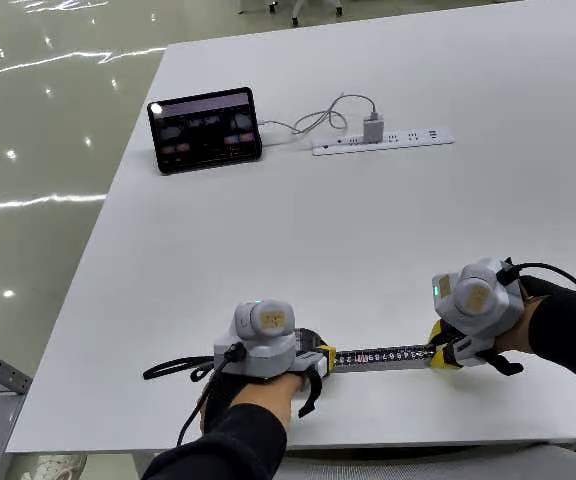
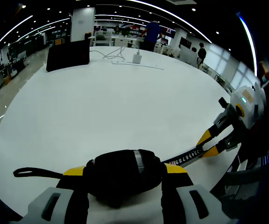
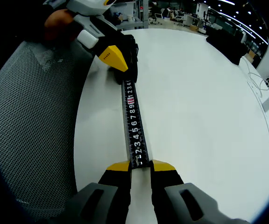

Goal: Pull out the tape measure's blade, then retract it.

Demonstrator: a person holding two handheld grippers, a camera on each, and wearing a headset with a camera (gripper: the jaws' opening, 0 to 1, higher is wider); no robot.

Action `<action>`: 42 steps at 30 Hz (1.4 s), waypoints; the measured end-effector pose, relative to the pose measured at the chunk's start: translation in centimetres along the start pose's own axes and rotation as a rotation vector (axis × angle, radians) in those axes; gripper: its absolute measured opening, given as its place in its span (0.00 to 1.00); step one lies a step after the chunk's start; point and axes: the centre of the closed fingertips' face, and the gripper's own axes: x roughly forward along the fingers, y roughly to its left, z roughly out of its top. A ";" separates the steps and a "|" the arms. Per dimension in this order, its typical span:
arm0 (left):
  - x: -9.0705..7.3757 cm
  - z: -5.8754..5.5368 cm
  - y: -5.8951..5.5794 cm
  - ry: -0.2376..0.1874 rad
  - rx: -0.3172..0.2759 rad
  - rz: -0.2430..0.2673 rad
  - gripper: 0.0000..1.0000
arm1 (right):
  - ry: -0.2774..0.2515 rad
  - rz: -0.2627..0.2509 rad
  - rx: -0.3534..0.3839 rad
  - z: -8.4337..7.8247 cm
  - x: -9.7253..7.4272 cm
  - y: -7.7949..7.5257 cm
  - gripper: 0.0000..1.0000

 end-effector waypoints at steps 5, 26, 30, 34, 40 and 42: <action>0.0 0.0 0.0 0.000 0.001 0.000 0.59 | -0.007 -0.002 0.002 0.3 0.1 0.1 0.11; 0.1 0.0 0.0 -0.001 0.002 -0.004 0.59 | -0.027 0.000 0.005 1.6 0.8 0.4 0.11; 0.0 0.0 0.0 0.000 0.002 -0.006 0.59 | -0.029 0.004 0.008 1.8 0.9 0.4 0.11; 0.1 0.0 0.0 -0.001 0.002 -0.006 0.59 | -0.028 -0.005 0.009 2.1 1.0 0.5 0.11; 0.1 0.0 0.0 0.001 0.001 -0.007 0.58 | -0.036 -0.010 0.008 2.4 1.1 0.5 0.11; 0.1 0.0 0.0 0.001 0.001 -0.008 0.58 | -0.036 -0.009 0.000 2.6 1.2 0.6 0.11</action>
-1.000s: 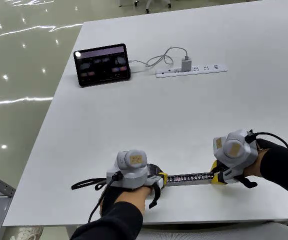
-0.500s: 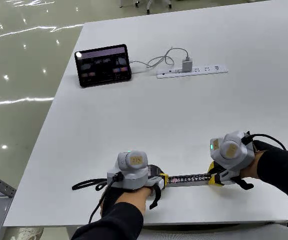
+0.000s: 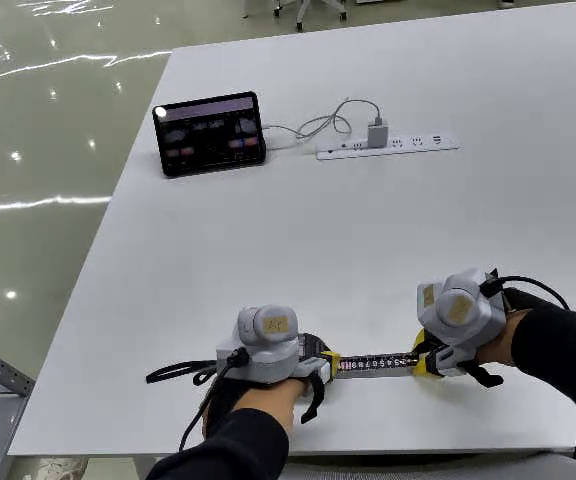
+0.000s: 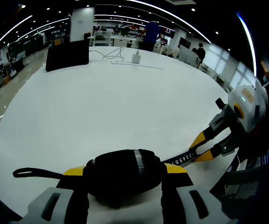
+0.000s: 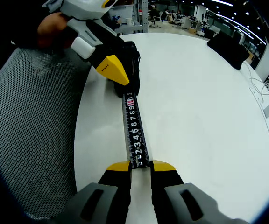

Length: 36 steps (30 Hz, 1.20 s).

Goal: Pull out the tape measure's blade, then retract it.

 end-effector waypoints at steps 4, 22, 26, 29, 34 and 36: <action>0.0 0.0 0.0 -0.001 -0.001 -0.001 0.58 | 0.001 0.002 -0.003 0.2 0.1 0.0 0.11; 0.0 0.1 0.0 -0.003 -0.002 -0.005 0.58 | -0.020 0.011 -0.002 1.5 0.7 0.3 0.11; 0.0 0.1 0.0 -0.002 -0.008 -0.006 0.58 | -0.038 0.011 -0.007 1.9 0.9 0.4 0.11; 0.0 0.1 0.0 -0.003 -0.006 -0.008 0.58 | -0.056 0.012 -0.011 2.2 1.1 0.6 0.11; 0.0 0.1 0.0 -0.002 -0.005 -0.010 0.58 | -0.056 0.014 -0.018 2.5 1.3 0.6 0.11; -0.1 0.1 0.0 -0.001 -0.004 -0.010 0.58 | -0.055 0.014 -0.018 2.6 1.4 0.6 0.11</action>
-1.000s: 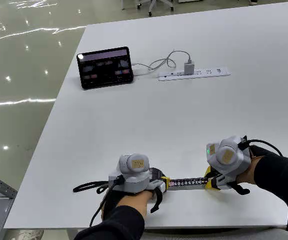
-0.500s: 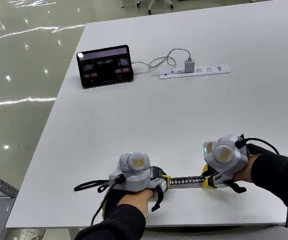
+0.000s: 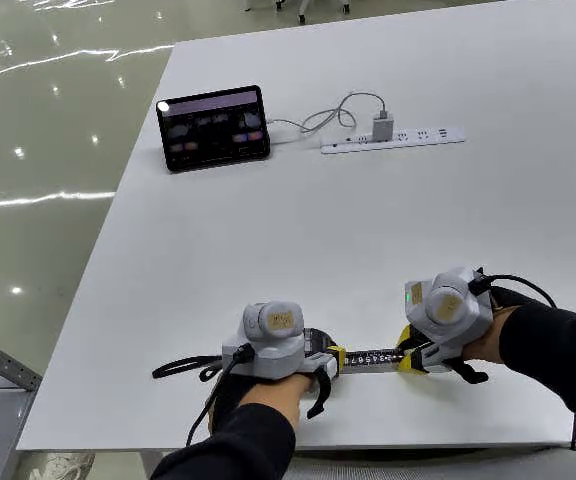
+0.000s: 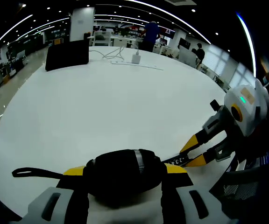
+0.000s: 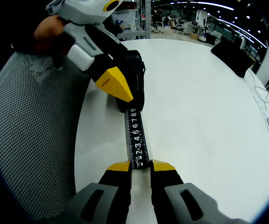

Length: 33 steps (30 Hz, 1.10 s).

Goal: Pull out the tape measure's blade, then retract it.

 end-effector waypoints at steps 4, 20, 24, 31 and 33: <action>0.0 0.0 0.0 0.000 -0.001 -0.001 0.58 | 0.002 0.001 -0.004 0.2 0.1 0.0 0.11; 0.1 0.0 0.0 -0.003 -0.004 -0.007 0.58 | -0.003 0.000 0.018 0.9 0.6 0.1 0.10; 0.0 0.0 0.0 -0.003 -0.006 -0.008 0.58 | -0.018 0.002 0.036 1.2 0.7 0.0 0.10; 0.0 0.0 0.0 -0.004 -0.007 -0.015 0.58 | -0.027 0.000 0.033 1.5 0.9 0.1 0.10; 0.0 0.0 0.0 -0.004 -0.006 -0.018 0.58 | -0.030 0.002 0.031 1.6 1.0 0.2 0.10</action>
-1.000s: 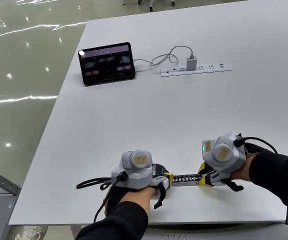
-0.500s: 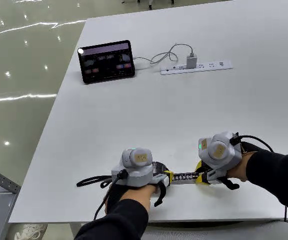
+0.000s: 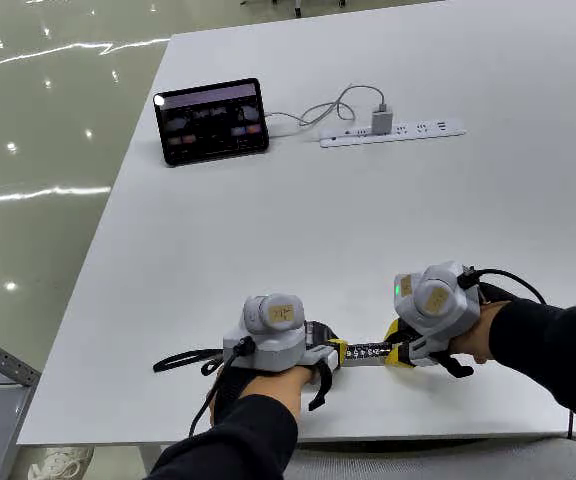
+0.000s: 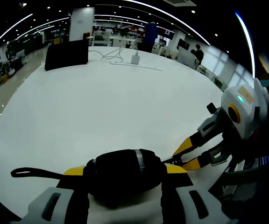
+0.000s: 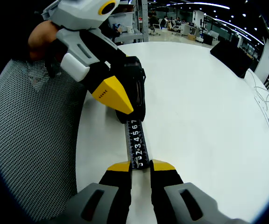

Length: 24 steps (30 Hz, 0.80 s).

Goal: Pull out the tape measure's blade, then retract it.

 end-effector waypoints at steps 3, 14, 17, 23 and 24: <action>0.0 0.0 0.0 -0.002 0.000 -0.002 0.58 | -0.009 0.004 0.007 0.2 0.1 0.1 0.10; -0.1 -0.1 0.0 -0.005 -0.008 -0.013 0.58 | -0.027 0.016 0.000 1.1 0.8 0.2 0.11; -0.1 -0.1 0.0 -0.006 -0.009 -0.014 0.58 | -0.031 0.018 0.001 1.4 1.0 0.2 0.11; -0.1 0.0 0.0 -0.008 -0.008 -0.015 0.58 | -0.036 0.020 0.005 1.6 1.3 0.2 0.11; -0.1 0.0 0.0 -0.008 -0.008 -0.015 0.58 | -0.036 0.020 0.005 1.6 1.3 0.2 0.11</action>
